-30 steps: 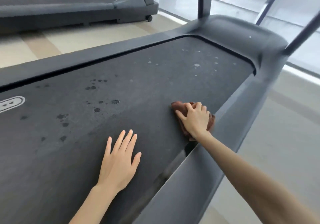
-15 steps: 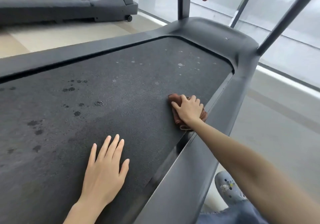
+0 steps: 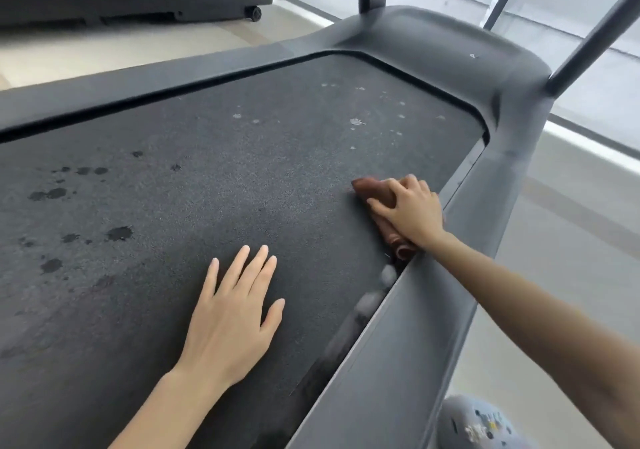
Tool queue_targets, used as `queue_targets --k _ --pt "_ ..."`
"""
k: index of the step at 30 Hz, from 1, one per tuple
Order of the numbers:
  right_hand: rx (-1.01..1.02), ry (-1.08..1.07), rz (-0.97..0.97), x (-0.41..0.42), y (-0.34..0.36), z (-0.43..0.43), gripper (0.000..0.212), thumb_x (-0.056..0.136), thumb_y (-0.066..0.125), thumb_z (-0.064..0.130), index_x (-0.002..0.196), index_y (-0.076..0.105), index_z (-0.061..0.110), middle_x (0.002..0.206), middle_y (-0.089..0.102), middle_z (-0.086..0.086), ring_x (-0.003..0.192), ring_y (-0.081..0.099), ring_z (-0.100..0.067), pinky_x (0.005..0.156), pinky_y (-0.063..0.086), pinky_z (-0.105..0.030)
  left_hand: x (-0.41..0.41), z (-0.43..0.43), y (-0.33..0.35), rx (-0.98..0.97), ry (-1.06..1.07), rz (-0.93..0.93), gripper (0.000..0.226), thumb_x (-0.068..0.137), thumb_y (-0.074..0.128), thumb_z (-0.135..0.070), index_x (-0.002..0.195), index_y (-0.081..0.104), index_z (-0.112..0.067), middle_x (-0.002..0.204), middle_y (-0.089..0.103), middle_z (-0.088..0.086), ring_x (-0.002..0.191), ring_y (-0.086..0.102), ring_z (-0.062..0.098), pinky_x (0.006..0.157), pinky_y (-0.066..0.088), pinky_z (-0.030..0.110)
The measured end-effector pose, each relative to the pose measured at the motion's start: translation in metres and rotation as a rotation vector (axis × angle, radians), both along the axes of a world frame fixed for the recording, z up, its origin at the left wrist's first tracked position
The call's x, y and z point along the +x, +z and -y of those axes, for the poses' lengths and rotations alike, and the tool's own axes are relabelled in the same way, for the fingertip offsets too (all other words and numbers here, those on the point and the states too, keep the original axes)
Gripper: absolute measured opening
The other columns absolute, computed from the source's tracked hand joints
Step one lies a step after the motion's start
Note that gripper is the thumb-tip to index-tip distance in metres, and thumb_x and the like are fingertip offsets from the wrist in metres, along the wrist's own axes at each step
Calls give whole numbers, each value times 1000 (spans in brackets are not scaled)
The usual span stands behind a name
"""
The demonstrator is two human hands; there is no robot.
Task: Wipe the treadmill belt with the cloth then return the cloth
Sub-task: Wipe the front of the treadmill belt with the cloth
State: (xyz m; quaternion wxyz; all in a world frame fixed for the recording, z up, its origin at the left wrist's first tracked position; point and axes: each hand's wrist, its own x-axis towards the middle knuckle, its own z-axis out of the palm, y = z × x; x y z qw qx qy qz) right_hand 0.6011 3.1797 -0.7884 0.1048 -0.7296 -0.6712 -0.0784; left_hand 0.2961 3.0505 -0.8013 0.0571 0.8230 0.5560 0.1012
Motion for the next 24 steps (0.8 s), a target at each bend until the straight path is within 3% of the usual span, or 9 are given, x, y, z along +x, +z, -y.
queue_targets --k 3,5,7,11,15,17,21,24 --pt "-41 -211 -56 41 7 -53 52 85 48 61 123 53 25 119 51 -17 113 46 -39 93 39 -46 25 -29 -3 5 6 13 71 86 8 -50 145 30 -19 153 22 -6 143 11 16 117 8 44" --pt "-16 -222 -22 35 6 -63 51 86 48 58 121 54 20 117 52 -20 109 48 -40 92 38 -46 35 -41 -4 -5 23 21 70 86 8 -51 145 29 -20 153 21 -7 143 9 14 117 6 44" --pt "51 -63 14 13 0 -49 48 86 50 57 115 57 19 109 54 -18 100 51 -38 86 39 -43 40 -45 -4 -7 50 19 66 88 14 -50 144 32 -20 152 25 -7 143 13 13 117 9 44" --pt "112 469 -16 -44 -7 -3 45 82 47 59 105 63 24 93 55 -9 81 51 -30 71 42 -38 41 -39 0 -24 126 6 60 90 26 -45 140 40 -17 149 32 -6 140 22 12 113 15 40" --pt "75 824 -23 -51 -7 -11 46 80 45 62 106 62 29 96 56 -5 82 53 -26 67 44 -36 33 -13 3 -41 273 12 58 93 23 -47 141 38 -20 150 30 -7 140 20 9 114 14 35" --pt "69 746 -33 -37 -6 -49 45 81 49 61 109 62 28 99 55 -5 89 53 -29 72 43 -38 28 4 3 -46 372 32 56 93 24 -46 142 37 -21 150 30 -7 141 19 9 114 13 34" --pt "6 311 -84 -40 2 -132 48 86 52 53 111 60 14 105 54 -18 97 50 -37 79 38 -41 33 15 2 -27 510 20 55 93 24 -45 141 37 -22 150 30 -9 141 19 9 115 13 33" --pt "14 448 -52 -88 2 -120 47 88 50 51 105 58 8 102 54 -20 93 51 -36 76 39 -40 37 14 3 -13 554 2 57 92 22 -46 142 36 -23 150 28 -11 141 17 6 116 12 32"
